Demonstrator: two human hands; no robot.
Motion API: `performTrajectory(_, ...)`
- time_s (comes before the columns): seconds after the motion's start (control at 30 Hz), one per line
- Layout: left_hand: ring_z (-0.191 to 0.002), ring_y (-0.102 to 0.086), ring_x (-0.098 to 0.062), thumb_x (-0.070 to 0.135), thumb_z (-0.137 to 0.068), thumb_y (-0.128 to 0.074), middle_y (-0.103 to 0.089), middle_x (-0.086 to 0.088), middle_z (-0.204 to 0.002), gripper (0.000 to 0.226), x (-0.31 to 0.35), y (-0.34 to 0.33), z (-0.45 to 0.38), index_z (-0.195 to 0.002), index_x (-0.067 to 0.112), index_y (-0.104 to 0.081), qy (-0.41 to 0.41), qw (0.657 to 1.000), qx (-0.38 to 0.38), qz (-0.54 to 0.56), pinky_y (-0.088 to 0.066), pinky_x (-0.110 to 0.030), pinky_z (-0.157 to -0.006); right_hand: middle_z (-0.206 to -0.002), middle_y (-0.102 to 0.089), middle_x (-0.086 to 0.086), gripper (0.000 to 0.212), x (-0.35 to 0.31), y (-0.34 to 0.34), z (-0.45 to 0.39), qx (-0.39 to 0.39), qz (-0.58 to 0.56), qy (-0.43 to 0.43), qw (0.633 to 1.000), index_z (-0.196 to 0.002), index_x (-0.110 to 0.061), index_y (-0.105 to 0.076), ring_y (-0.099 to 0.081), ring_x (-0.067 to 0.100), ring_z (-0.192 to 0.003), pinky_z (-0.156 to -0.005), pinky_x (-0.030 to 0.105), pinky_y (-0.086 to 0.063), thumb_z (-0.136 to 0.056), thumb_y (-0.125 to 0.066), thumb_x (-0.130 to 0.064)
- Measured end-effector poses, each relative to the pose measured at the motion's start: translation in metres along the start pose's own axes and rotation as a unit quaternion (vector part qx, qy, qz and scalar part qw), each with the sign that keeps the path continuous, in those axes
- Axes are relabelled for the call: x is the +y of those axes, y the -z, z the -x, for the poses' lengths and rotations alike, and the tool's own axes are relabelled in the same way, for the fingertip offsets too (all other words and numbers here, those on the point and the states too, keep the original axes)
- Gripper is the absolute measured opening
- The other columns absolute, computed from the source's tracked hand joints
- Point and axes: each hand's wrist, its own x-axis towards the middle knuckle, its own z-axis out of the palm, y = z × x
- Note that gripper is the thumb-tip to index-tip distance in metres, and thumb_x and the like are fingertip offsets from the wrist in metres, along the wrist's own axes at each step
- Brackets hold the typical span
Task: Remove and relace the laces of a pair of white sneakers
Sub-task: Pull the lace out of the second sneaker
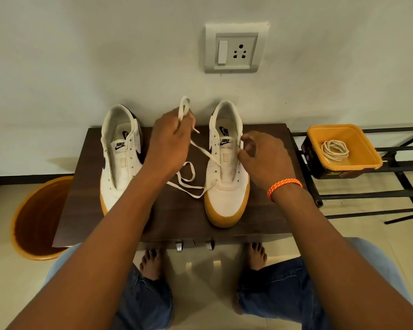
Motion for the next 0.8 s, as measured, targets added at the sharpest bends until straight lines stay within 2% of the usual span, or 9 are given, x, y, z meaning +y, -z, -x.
performTrajectory(0.1,-0.059,-0.045,-0.016,0.042,-0.102,-0.036,-0.049,0.006,-0.062,0.042,0.001,0.005,-0.003,-0.085,0.014,-0.061,-0.007,0.999,0.047,-0.025,-0.037,-0.041,-0.062,-0.085,-0.066,-0.007,0.006,-0.003,0.002,-0.001,0.022,-0.021,0.012,0.999,-0.1,-0.025,-0.07,-0.063,0.01,-0.077,-0.072,0.037,-0.059,-0.094,-0.069,-0.025)
performTrajectory(0.2,-0.063,-0.052,-0.017,0.034,-0.103,-0.038,-0.056,-0.001,-0.067,0.041,0.001,0.004,-0.007,-0.087,0.009,-0.066,-0.013,0.998,0.047,-0.048,-0.041,-0.038,-0.065,-0.07,-0.064,-0.009,0.006,-0.006,0.001,0.001,-0.044,-0.053,0.023,0.997,-0.091,-0.027,-0.072,-0.062,0.008,-0.066,-0.066,0.031,-0.056,-0.094,-0.069,-0.023)
performTrajectory(0.3,-0.066,-0.056,-0.023,0.032,-0.104,-0.039,-0.061,-0.009,-0.071,0.039,0.003,0.002,-0.009,-0.086,0.012,-0.067,-0.019,0.998,0.019,-0.059,-0.047,-0.043,-0.066,-0.081,-0.068,-0.01,0.008,-0.012,-0.007,0.007,-0.134,-0.032,0.025,0.99,-0.098,-0.032,-0.07,-0.065,0.009,-0.074,-0.07,0.034,-0.061,-0.091,-0.074,-0.036)
performTrajectory(0.4,-0.07,-0.063,-0.032,0.024,-0.11,-0.044,-0.065,-0.013,-0.073,0.035,0.001,0.002,-0.01,-0.084,0.017,-0.067,-0.026,0.994,-0.002,-0.11,-0.054,-0.048,-0.07,-0.085,-0.063,-0.01,0.02,-0.016,-0.014,0.011,-0.131,0.035,0.035,0.99,-0.09,-0.033,-0.064,-0.061,0.008,-0.075,-0.067,0.028,-0.053,-0.089,-0.076,-0.048)
performTrajectory(0.5,-0.06,-0.063,-0.024,0.024,-0.109,-0.047,-0.067,-0.007,-0.071,0.032,-0.006,0.007,-0.014,-0.086,0.021,-0.07,0.026,0.989,-0.064,-0.133,-0.054,-0.047,-0.066,-0.085,-0.066,-0.007,0.015,-0.018,-0.013,0.013,-0.127,0.043,0.04,0.99,-0.089,-0.029,-0.068,-0.06,0.009,-0.076,-0.072,0.03,-0.055,-0.093,-0.075,-0.042)
performTrajectory(0.6,-0.055,-0.07,-0.016,0.029,-0.108,-0.054,-0.074,0.001,-0.076,0.016,-0.017,0.01,-0.015,-0.109,0.019,-0.067,0.147,0.963,-0.161,-0.157,-0.055,-0.034,-0.06,-0.076,-0.066,-0.009,0.011,-0.017,-0.011,0.012,-0.12,0.018,0.043,0.992,-0.086,-0.025,-0.071,-0.064,0.011,-0.072,-0.076,0.036,-0.061,-0.092,-0.074,-0.034)
performTrajectory(0.67,-0.055,-0.074,-0.018,0.039,-0.103,-0.064,-0.077,0.0,-0.086,0.035,-0.018,0.01,-0.011,-0.129,0.019,-0.052,0.198,0.937,-0.188,-0.216,-0.062,-0.035,-0.063,-0.069,-0.064,-0.011,0.011,-0.017,-0.011,0.012,-0.116,0.013,0.051,0.992,-0.082,-0.025,-0.07,-0.063,0.011,-0.068,-0.072,0.038,-0.061,-0.091,-0.074,-0.03)
performTrajectory(0.73,-0.064,-0.077,-0.022,0.054,-0.094,-0.07,-0.075,-0.003,-0.099,0.064,-0.021,0.01,-0.008,-0.142,0.021,-0.042,0.168,0.907,-0.165,-0.35,-0.064,-0.041,-0.075,-0.067,-0.064,-0.01,0.011,-0.017,-0.01,0.012,-0.119,0.01,0.059,0.991,-0.081,-0.025,-0.069,-0.062,0.01,-0.066,-0.07,0.037,-0.06,-0.091,-0.074,-0.028)
performTrajectory(0.8,-0.098,-0.074,-0.031,0.062,-0.09,-0.07,-0.067,-0.009,-0.12,0.072,-0.021,0.005,-0.006,-0.146,0.023,-0.045,0.099,0.882,-0.112,-0.446,-0.059,-0.043,-0.086,-0.071,-0.065,-0.01,0.01,-0.015,-0.01,0.012,-0.128,0.008,0.059,0.99,-0.082,-0.026,-0.069,-0.063,0.01,-0.068,-0.07,0.035,-0.059,-0.091,-0.073,-0.028)
